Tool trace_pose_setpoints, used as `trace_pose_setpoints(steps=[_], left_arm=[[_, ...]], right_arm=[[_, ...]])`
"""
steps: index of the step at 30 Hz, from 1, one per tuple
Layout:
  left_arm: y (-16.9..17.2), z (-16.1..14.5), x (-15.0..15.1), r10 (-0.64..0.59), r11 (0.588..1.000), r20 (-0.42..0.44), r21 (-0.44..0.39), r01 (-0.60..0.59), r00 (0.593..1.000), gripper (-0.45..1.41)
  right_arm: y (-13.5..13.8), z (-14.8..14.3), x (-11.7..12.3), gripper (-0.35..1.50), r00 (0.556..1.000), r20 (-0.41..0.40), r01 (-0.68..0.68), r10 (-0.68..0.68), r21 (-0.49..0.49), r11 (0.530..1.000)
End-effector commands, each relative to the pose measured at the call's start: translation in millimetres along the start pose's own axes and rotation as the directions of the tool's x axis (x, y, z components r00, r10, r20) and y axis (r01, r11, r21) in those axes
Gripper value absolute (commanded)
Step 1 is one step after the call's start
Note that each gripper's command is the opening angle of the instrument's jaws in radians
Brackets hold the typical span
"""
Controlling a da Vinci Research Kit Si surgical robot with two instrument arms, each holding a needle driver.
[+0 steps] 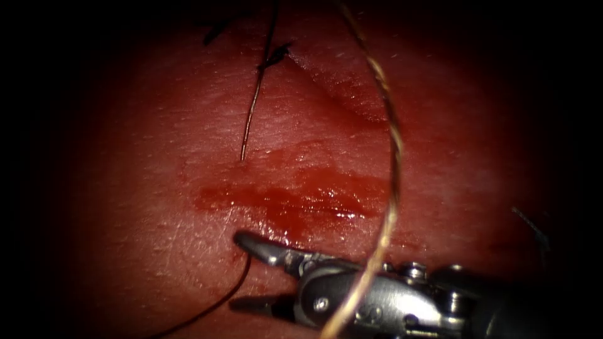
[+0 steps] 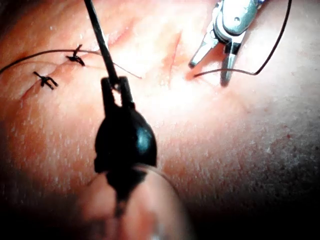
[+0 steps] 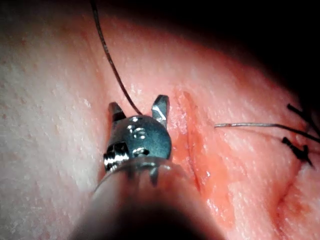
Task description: Wound Closure
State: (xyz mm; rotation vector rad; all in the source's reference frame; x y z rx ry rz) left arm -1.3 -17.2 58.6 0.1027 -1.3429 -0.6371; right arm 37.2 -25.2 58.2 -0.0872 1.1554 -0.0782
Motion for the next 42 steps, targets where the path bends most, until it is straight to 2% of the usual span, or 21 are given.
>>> trace_pose_setpoints(steps=[1,5,14,18,21,25,32,34,37,38,39,40,41,42], left_arm=[[-0.1,0.7,0.4,0.000,1.000,0.002,0.002,0.000,1.000,-0.45],[-0.1,0.7,0.4,0.000,1.000,0.002,0.003,0.000,1.000,-0.45],[-0.1,0.7,0.4,0.000,1.000,0.002,0.003,0.000,1.000,-0.45],[-0.1,0.7,0.4,0.000,1.000,0.002,0.003,0.000,1.000,-0.45],[-0.1,0.7,0.4,0.000,1.000,0.002,0.003,0.000,1.000,-0.45],[-0.1,0.6,0.4,0.000,1.000,0.002,0.003,0.000,1.000,-0.45],[-0.1,0.6,0.4,0.000,1.000,0.002,0.003,0.000,1.000,-0.45],[-0.1,0.6,0.4,0.000,1.000,0.002,0.003,0.000,1.000,-0.45],[-0.1,0.6,0.4,0.000,1.000,0.002,0.003,0.000,1.000,-0.45],[-0.1,0.6,0.4,0.000,1.000,0.002,0.003,0.000,1.000,-0.45],[-0.1,0.6,0.4,0.000,1.000,0.002,0.003,0.000,1.000,-0.45],[-0.1,0.6,0.4,0.000,1.000,0.002,0.003,0.000,1.000,-0.45],[-0.1,0.6,0.4,0.000,1.000,0.002,0.003,0.000,1.000,-0.45],[-0.2,0.6,0.4,0.000,1.000,0.002,0.003,0.000,1.000,-0.45]], right_arm=[[0.1,1.1,0.1,-0.35,1.000,-0.021,-0.003,0.003,-0.001,1.000],[-0.2,1.0,0.7,-0.35,0.999,-0.047,-0.004,0.004,0.007,1.000],[-0.7,-0.9,2.6,-0.35,0.997,-0.078,0.000,0.008,0.096,0.995],[-1.8,-1.8,5.0,-0.35,0.993,-0.121,0.019,0.004,0.190,0.982],[-2.3,-1.9,5.9,-0.35,0.992,-0.126,0.018,0.010,0.222,0.975],[-3.8,-2.3,8.4,-0.35,0.990,-0.137,0.029,0.014,0.305,0.952],[-5.0,-2.9,10.8,-0.35,0.976,-0.213,0.051,0.036,0.388,0.920],[-5.7,-3.4,11.7,-0.35,0.965,-0.257,0.062,0.058,0.434,0.899],[-4.5,-3.3,12.0,-0.35,0.961,-0.271,0.071,0.057,0.438,0.896],[-3.8,-3.2,11.9,0.04,0.966,-0.255,0.064,0.050,0.420,0.905],[-3.0,-3.1,11.7,0.51,0.970,-0.238,0.054,0.044,0.389,0.920],[-2.3,-3.0,11.4,0.86,0.973,-0.225,0.042,0.043,0.359,0.932],[-1.5,-2.9,10.7,1.10,0.977,-0.208,0.020,0.051,0.327,0.945],[-1.0,-2.9,10.2,1.17,0.978,-0.202,0.016,0.048,0.305,0.952]])
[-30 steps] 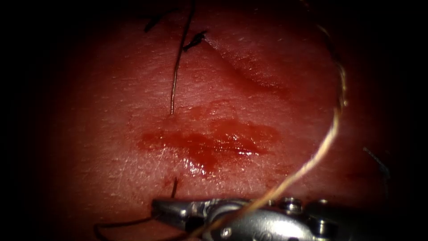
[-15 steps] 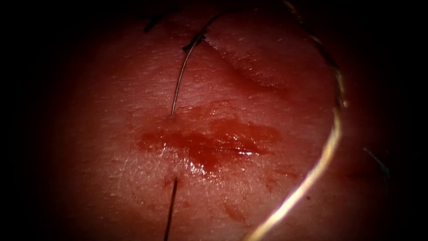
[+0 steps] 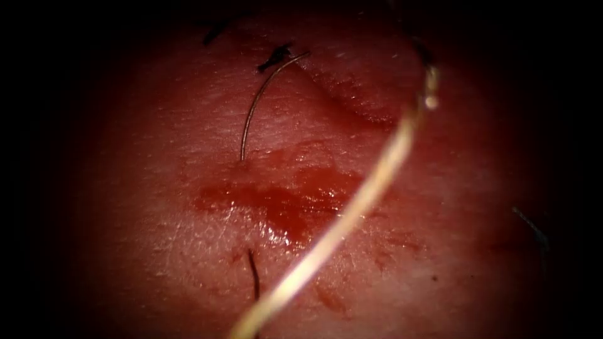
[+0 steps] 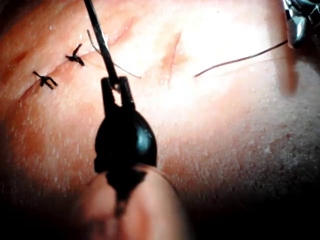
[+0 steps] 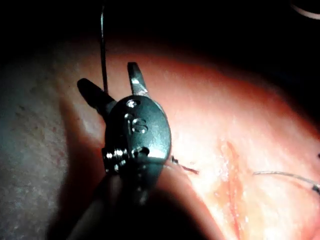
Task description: Wound Closure
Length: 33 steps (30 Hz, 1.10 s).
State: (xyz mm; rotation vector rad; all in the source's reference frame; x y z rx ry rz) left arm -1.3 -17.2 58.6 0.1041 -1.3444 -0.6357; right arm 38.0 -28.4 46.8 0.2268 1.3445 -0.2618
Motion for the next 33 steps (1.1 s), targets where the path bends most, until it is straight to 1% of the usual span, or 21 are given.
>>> trace_pose_setpoints(steps=[1,2,3,4,5,6,7,8,10,11,12,17,20,22,23,25,27,29,30,33], left_arm=[[-0.1,0.7,0.4,0.000,1.000,0.001,0.001,0.000,1.000,-0.45],[-0.1,0.7,0.4,0.000,1.000,-0.002,0.002,0.000,1.000,-0.45],[-0.1,0.7,0.4,0.000,1.000,-0.002,0.002,0.000,1.000,-0.45],[-0.1,0.7,0.4,0.000,1.000,-0.002,0.002,0.000,1.000,-0.45],[-0.1,0.7,0.4,0.000,1.000,-0.002,0.002,0.000,1.000,-0.45],[-0.1,0.7,0.4,0.000,1.000,-0.002,0.002,0.000,1.000,-0.45],[-0.1,0.7,0.4,0.000,1.000,-0.002,0.002,0.000,1.000,-0.45],[-0.1,0.7,0.4,0.000,1.000,-0.002,0.001,0.000,1.000,-0.45],[-0.1,0.7,0.4,0.000,1.000,-0.002,0.001,0.000,1.000,-0.45],[-0.1,0.7,0.4,0.001,1.000,-0.002,0.001,-0.001,1.000,-0.45],[-0.1,0.7,0.4,0.001,1.000,-0.002,0.001,-0.001,1.000,-0.45],[-0.1,0.8,0.4,0.001,1.000,-0.001,0.002,-0.001,1.000,-0.45],[0.0,0.8,0.5,0.001,1.000,-0.001,0.002,-0.001,1.000,-0.45],[0.0,0.8,0.5,0.001,1.000,-0.001,0.002,-0.001,1.000,-0.45],[0.0,0.8,0.6,-0.004,1.000,-0.001,0.002,0.004,1.000,-0.45],[0.2,0.8,0.8,-0.002,1.000,0.000,0.003,0.002,1.000,-0.45],[0.3,0.9,1.1,-0.005,1.000,0.001,0.004,0.005,1.000,-0.45],[0.5,0.9,1.4,-0.009,1.000,0.000,0.006,0.009,1.000,-0.45],[0.5,0.9,1.5,-0.007,1.000,0.000,0.007,0.007,1.000,-0.45],[0.6,0.9,1.7,-0.012,1.000,0.001,0.008,0.012,1.000,-0.45]], right_arm=[[1.2,0.4,-0.9,1.17,1.000,0.008,0.004,-0.004,-0.015,1.000],[2.1,-0.1,-2.3,1.22,0.999,0.038,0.024,-0.022,-0.062,0.998],[2.4,-0.2,-3.0,1.23,0.998,0.056,0.027,-0.023,-0.080,0.996],[2.4,-0.2,-3.0,1.23,0.998,0.056,0.027,-0.023,-0.080,0.996],[2.8,-0.2,-4.4,1.28,0.995,0.091,0.041,-0.031,-0.109,0.993],[2.9,-0.1,-5.0,1.28,0.994,0.101,0.051,-0.039,-0.119,0.992],[2.9,-0.1,-5.0,1.28,0.994,0.101,0.051,-0.039,-0.119,0.992],[3.0,0.3,-6.3,1.28,0.991,0.127,0.060,-0.043,-0.136,0.989],[3.0,0.5,-6.8,1.30,0.990,0.137,0.066,-0.046,-0.141,0.988],[2.9,1.0,-7.7,1.30,0.987,0.152,0.080,-0.057,-0.149,0.986],[2.9,1.3,-8.0,1.30,0.985,0.159,0.086,-0.062,-0.153,0.985],[2.9,2.5,-9.0,1.27,0.979,0.187,0.110,-0.078,-0.167,0.980],[2.6,2.5,-9.0,1.08,0.979,0.187,0.118,-0.086,-0.168,0.979],[2.6,2.2,-9.0,1.05,0.979,0.187,0.117,-0.085,-0.167,0.979],[2.6,1.8,-9.0,1.00,0.979,0.187,0.114,-0.082,-0.167,0.979],[2.6,1.5,-8.9,1.00,0.979,0.187,0.112,-0.080,-0.168,0.979],[2.7,1.0,-8.9,1.05,0.979,0.186,0.110,-0.078,-0.167,0.980],[2.7,0.7,-8.9,1.03,0.980,0.185,0.109,-0.078,-0.166,0.980],[2.6,0.7,-8.9,0.97,0.979,0.188,0.110,-0.078,-0.167,0.980],[2.1,0.7,-8.9,0.56,0.978,0.189,0.118,-0.086,-0.165,0.979]])
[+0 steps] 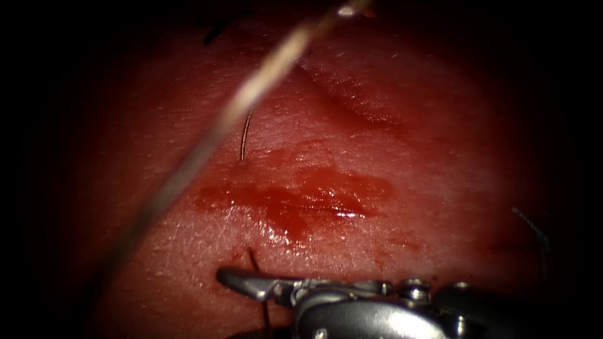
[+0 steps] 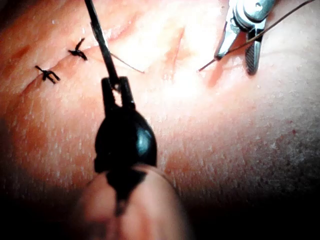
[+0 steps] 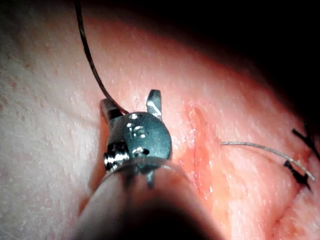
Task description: Wound Closure
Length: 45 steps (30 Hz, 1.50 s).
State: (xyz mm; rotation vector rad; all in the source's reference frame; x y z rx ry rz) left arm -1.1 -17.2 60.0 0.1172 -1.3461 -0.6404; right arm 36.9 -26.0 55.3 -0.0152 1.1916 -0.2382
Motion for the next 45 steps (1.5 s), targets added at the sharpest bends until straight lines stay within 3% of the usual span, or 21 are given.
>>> trace_pose_setpoints(steps=[1,3,23,24,25,29,32,34,41,45], left_arm=[[-0.1,0.6,0.4,-0.001,1.000,0.001,0.002,0.001,1.000,-0.45],[-0.1,0.6,0.4,-0.001,1.000,0.001,0.001,0.001,1.000,-0.45],[-0.3,0.5,0.2,-0.003,1.000,0.000,0.001,0.003,1.000,-0.45],[-0.3,0.5,0.1,-0.003,1.000,0.000,0.001,0.003,1.000,-0.45],[-0.3,0.5,0.1,-0.003,1.000,0.000,0.001,0.003,1.000,-0.45],[-0.3,0.4,0.1,-0.004,1.000,0.000,0.002,0.004,1.000,-0.45],[-0.3,0.3,0.0,-0.005,1.000,0.000,0.003,0.005,1.000,-0.45],[-0.3,0.3,-0.1,-0.006,1.000,0.000,0.004,0.006,1.000,-0.45],[-0.2,0.2,-0.2,-0.006,1.000,0.000,0.005,0.006,1.000,-0.45],[-0.2,0.2,-0.2,-0.006,1.000,0.000,0.005,0.006,1.000,-0.45]], right_arm=[[-0.2,0.7,0.0,0.26,1.000,-0.002,0.011,-0.011,0.004,1.000],[-0.5,0.4,0.2,-0.35,1.000,-0.004,0.012,-0.012,0.006,1.000],[0.0,-0.9,2.3,-0.35,0.999,-0.035,0.021,-0.020,0.021,1.000],[0.1,-0.9,2.2,-0.28,0.999,-0.035,0.020,-0.019,0.021,1.000],[0.5,-0.9,2.2,0.12,0.999,-0.034,0.017,-0.016,0.020,1.000],[1.2,-1.3,1.6,1.06,1.000,-0.028,-0.013,0.014,0.019,1.000],[1.9,-2.2,0.7,1.38,0.998,0.011,-0.067,0.067,-0.005,0.998],[2.4,-3.4,-0.1,1.45,0.995,0.055,-0.079,0.081,-0.035,0.996],[3.8,-8.1,-3.2,1.43,0.972,0.147,-0.169,0.181,-0.093,0.981],[4.5,-9.6,-4.9,1.35,0.953,0.135,-0.254,0.273,-0.145,0.956]])
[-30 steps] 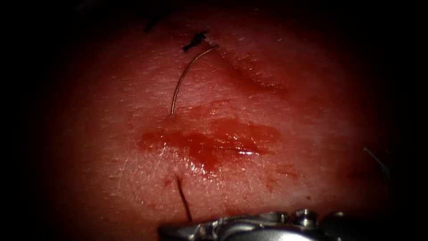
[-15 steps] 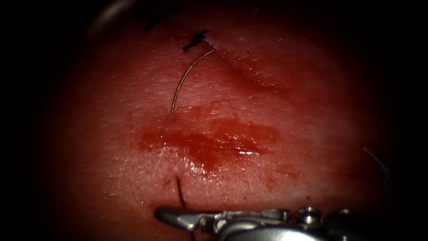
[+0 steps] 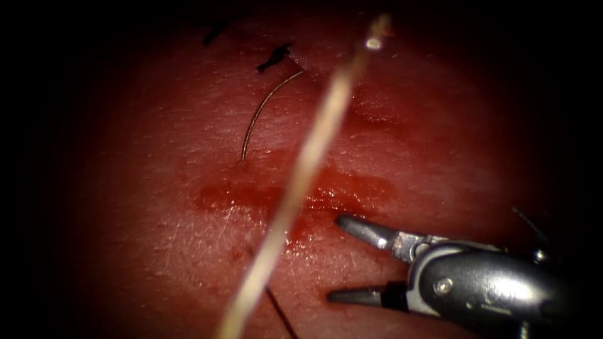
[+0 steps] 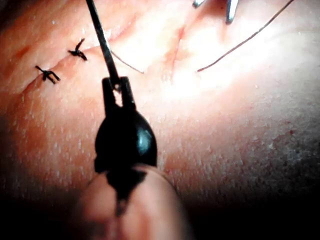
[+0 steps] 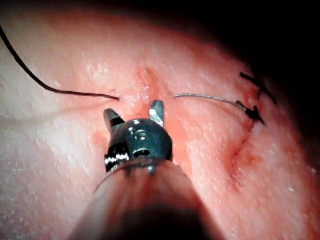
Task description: Wound Closure
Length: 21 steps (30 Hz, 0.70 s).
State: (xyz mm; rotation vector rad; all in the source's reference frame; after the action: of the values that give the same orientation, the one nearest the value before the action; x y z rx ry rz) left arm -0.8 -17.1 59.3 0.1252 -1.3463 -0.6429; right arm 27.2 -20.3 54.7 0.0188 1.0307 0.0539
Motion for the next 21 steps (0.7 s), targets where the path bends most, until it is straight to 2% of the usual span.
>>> trace_pose_setpoints(steps=[1,4,5,7,8,10,11,12,13,15,17,19,21], left_arm=[[0.0,0.7,0.4,0.000,1.000,0.001,0.001,0.000,1.000,-0.45],[0.0,0.7,0.4,0.000,1.000,0.001,0.001,0.000,1.000,-0.45],[0.0,0.7,0.4,0.000,1.000,0.001,0.001,0.000,1.000,-0.45],[0.0,0.7,0.4,0.000,1.000,0.001,0.001,0.000,1.000,-0.45],[0.0,0.7,0.5,0.000,1.000,0.001,0.001,0.000,1.000,-0.45],[0.0,0.7,0.5,0.001,1.000,0.001,0.001,-0.001,1.000,-0.45],[0.0,0.8,0.5,0.001,1.000,0.001,0.000,-0.001,1.000,-0.45],[-0.1,0.8,0.6,0.002,1.000,0.001,0.000,-0.002,1.000,-0.45],[-0.1,0.8,0.6,0.002,1.000,0.001,-0.001,-0.002,1.000,-0.45],[-0.2,0.9,0.6,0.002,1.000,0.001,-0.002,-0.002,1.000,-0.45],[-0.2,0.9,0.7,0.003,1.000,-0.001,-0.002,-0.003,1.000,-0.45],[-0.3,1.0,0.8,0.005,1.000,-0.006,0.000,-0.005,1.000,-0.45],[-0.4,1.1,0.9,0.006,1.000,-0.008,0.003,-0.006,1.000,-0.45]], right_arm=[[1.0,0.4,-1.0,1.35,1.000,-0.013,-0.020,0.020,-0.024,1.000],[1.8,0.2,-1.8,1.36,0.998,0.003,-0.069,0.069,-0.036,0.997],[2.1,0.2,-2.0,1.28,0.993,0.002,-0.119,0.120,-0.042,0.992],[3.1,0.3,-2.7,1.06,0.951,-0.051,-0.307,0.304,-0.060,0.950],[3.7,0.6,-3.0,1.01,0.920,-0.093,-0.387,0.381,-0.060,0.920],[5.3,1.8,-3.6,1.03,0.800,-0.151,-0.592,0.580,-0.048,0.804],[6.0,2.4,-3.9,1.05,0.709,-0.169,-0.699,0.685,-0.037,0.714],[6.8,3.1,-4.2,1.06,0.587,-0.194,-0.804,0.786,-0.020,0.595],[7.7,4.2,-4.6,1.16,0.537,-0.227,-0.837,0.813,-0.022,0.547],[8.8,5.9,-5.2,1.25,0.505,-0.251,-0.856,0.826,-0.023,0.516],[9.8,8.2,-5.9,1.28,0.448,-0.255,-0.885,0.857,0.009,0.466],[10.4,10.8,-6.6,1.31,0.373,-0.255,-0.917,0.892,0.045,0.397],[10.6,12.8,-7.3,1.31,0.324,-0.259,-0.935,0.910,0.058,0.349]])
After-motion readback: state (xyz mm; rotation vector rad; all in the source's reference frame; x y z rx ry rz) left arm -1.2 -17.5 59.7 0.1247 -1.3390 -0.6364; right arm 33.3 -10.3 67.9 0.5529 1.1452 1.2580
